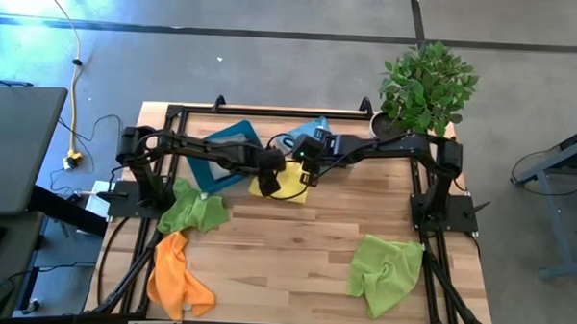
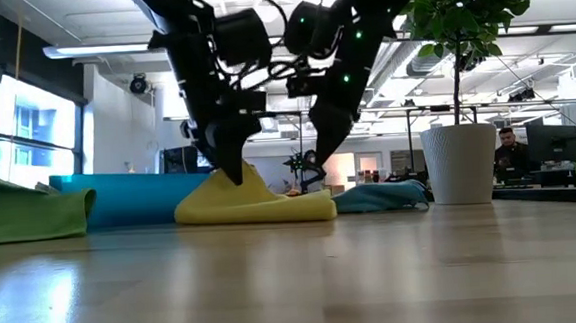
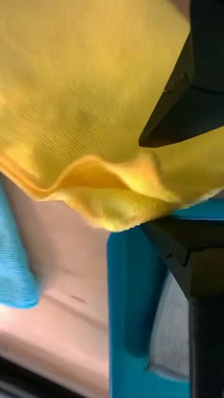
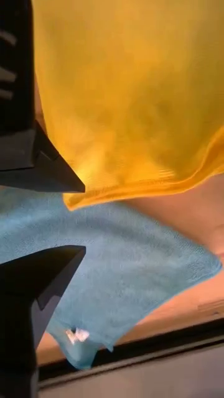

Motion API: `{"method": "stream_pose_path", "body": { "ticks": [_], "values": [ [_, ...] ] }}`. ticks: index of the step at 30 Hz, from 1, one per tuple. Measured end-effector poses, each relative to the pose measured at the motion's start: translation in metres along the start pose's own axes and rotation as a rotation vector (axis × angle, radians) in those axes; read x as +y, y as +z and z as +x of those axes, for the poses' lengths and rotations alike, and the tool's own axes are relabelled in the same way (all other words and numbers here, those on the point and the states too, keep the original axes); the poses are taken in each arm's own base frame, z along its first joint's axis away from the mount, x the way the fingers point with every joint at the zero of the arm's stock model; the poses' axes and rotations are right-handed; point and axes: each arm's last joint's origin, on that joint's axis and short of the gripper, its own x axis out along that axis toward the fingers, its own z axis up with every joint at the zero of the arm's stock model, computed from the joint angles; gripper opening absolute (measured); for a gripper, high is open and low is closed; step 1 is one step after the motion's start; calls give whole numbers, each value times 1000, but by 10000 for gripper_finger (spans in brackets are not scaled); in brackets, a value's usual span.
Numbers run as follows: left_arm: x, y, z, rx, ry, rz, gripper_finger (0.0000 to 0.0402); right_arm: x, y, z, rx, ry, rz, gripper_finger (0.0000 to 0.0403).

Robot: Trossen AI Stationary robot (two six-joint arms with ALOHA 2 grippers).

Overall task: Fold microfiber towels
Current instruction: Fold the yellow microfiber cloth, then put the folded yellow microfiber cloth into the bin

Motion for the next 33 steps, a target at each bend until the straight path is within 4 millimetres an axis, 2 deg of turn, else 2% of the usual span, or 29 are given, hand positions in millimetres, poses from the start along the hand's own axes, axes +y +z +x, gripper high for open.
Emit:
{"method": "stream_pose_path", "body": {
  "ticks": [3,10,15,19,24,33],
  "values": [
    [-6,0,-7,-30,-3,13,184,-1,-1,-8,-1,31,30,139],
    [-13,-4,-26,-54,-24,28,184,6,-3,-11,19,176,97,139],
    [-17,-8,-43,-79,-34,36,184,19,-2,-15,14,199,78,139],
    [-14,-11,-58,-126,43,46,184,34,1,-18,-9,216,41,139],
    [-6,-16,-74,-114,31,31,184,48,5,-2,-43,226,26,139],
    [-10,-30,-105,-55,-244,-15,184,70,-6,35,48,234,-10,139]
  ]
}}
